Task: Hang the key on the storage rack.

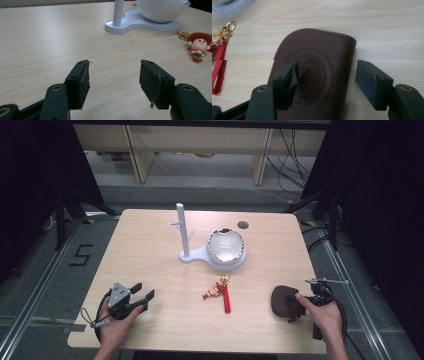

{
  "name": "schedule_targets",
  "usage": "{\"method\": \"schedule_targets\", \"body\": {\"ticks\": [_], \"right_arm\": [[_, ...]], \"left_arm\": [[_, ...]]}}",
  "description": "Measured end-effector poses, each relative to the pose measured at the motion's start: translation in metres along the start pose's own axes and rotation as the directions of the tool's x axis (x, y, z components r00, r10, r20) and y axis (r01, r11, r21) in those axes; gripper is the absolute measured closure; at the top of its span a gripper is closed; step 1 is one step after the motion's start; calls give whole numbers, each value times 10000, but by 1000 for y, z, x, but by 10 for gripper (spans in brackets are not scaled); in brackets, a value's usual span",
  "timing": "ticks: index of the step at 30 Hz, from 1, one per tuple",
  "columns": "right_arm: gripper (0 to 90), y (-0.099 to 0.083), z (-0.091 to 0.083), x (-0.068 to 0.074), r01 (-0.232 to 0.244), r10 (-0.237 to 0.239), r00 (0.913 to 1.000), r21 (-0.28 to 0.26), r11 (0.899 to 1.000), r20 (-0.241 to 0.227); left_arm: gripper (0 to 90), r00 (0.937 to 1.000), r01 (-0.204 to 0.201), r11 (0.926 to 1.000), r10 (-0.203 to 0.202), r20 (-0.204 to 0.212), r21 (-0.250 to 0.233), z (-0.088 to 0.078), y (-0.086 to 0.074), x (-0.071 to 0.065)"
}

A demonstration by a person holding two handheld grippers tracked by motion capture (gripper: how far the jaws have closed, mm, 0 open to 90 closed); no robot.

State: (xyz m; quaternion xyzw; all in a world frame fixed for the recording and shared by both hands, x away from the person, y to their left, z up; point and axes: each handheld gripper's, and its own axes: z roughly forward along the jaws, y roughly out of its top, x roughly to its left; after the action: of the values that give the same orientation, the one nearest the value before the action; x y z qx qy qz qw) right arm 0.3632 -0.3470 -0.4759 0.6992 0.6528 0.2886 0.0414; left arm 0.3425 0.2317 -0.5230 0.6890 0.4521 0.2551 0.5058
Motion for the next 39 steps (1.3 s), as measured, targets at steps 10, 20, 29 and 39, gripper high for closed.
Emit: {"method": "schedule_targets", "body": {"ticks": [10,20,29,39], "right_arm": [[325,4,4,-1,-959,983,9940,502,9941,-480],[331,4,7,-4,-666,693,9937,333,9972,-875],[270,4,12,-3,-930,962,9911,388,9949,-916],[304,6,13,-1,-564,605,9955,574,9968,-735]], "left_arm": [[402,10000,-4,10000,5,48,-52,0,0,0],[403,10000,5,10000,-5,-47,91,0,0,0],[403,10000,42,9999,-41,-29,105,0,0,0],[406,10000,-52,9999,52,52,118,0,1,1]]}}
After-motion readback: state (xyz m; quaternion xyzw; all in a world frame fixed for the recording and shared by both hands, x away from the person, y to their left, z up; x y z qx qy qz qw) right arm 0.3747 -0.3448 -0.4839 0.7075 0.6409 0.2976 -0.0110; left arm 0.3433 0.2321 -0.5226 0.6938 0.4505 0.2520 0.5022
